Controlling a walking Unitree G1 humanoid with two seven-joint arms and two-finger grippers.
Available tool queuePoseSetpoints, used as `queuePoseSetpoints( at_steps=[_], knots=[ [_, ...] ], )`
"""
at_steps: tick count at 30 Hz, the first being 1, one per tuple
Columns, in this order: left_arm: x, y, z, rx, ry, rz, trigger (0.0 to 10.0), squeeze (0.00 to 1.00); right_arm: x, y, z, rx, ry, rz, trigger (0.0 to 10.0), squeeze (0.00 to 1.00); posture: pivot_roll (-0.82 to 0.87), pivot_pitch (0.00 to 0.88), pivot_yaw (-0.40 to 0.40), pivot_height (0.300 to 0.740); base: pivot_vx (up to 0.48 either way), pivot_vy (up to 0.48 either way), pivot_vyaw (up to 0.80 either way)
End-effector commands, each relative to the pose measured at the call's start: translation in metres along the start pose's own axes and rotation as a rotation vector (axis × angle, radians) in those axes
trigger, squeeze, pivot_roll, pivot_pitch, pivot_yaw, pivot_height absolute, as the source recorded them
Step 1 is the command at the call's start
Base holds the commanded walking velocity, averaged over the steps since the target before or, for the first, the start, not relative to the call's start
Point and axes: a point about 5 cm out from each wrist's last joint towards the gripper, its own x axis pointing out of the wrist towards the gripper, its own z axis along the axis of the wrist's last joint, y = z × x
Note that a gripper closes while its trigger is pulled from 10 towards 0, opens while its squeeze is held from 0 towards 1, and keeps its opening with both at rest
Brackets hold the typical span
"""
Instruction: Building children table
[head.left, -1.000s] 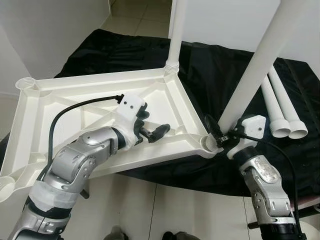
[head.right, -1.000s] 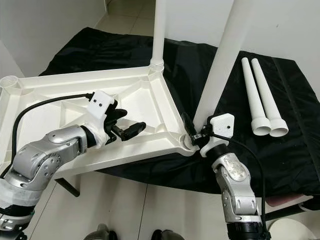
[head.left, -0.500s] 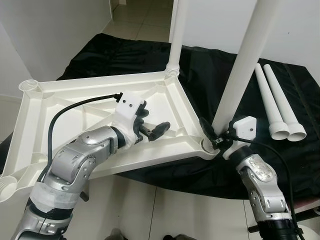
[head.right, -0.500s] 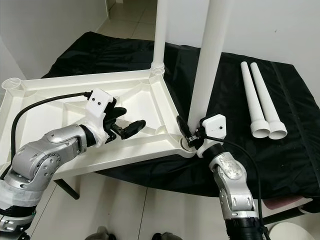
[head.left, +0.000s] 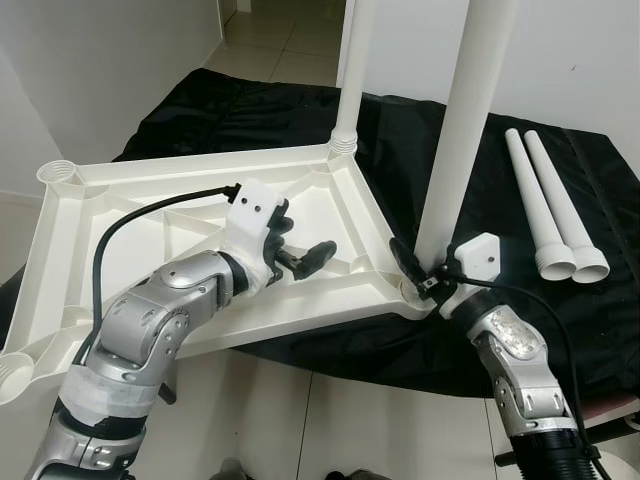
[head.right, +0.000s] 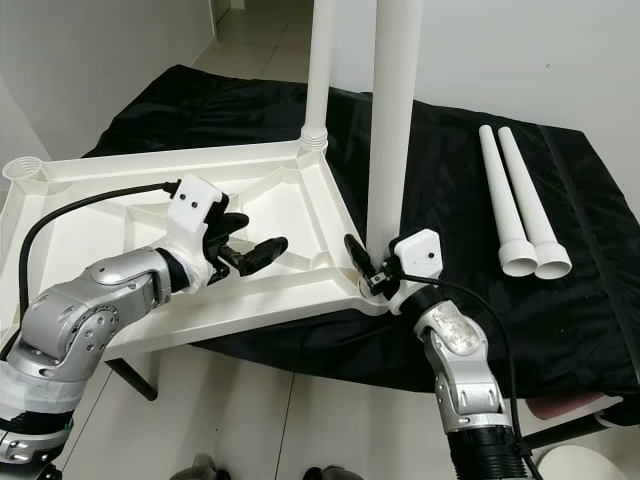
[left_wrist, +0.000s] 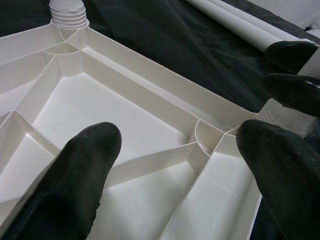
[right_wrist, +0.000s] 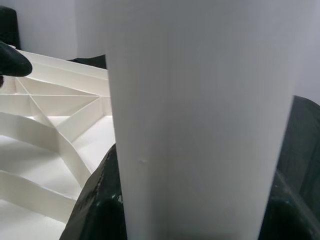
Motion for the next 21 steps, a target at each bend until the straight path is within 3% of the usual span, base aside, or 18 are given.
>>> queuePoseSetpoints(
  at_steps=[1,11,21],
  knots=[
    [-0.003,0.003,0.004,0.013,-0.007,0.077,10.0,0.0,-0.007,0.006,-0.019,0.085,0.074,0.024,10.0,0.0,0.06,0.098,-0.046,0.74,0.0,0.0,0.0],
    [-0.002,0.003,0.008,0.02,-0.018,0.079,10.0,0.0,-0.007,0.005,-0.022,0.154,0.056,-0.017,10.0,0.0,0.06,0.098,-0.045,0.74,0.0,0.0,0.0],
    [-0.003,0.004,0.009,0.022,-0.02,0.084,10.0,0.0,-0.007,0.005,-0.034,0.252,0.105,-0.08,10.0,0.0,0.06,0.098,-0.042,0.74,0.0,0.0,0.0]
  ],
)
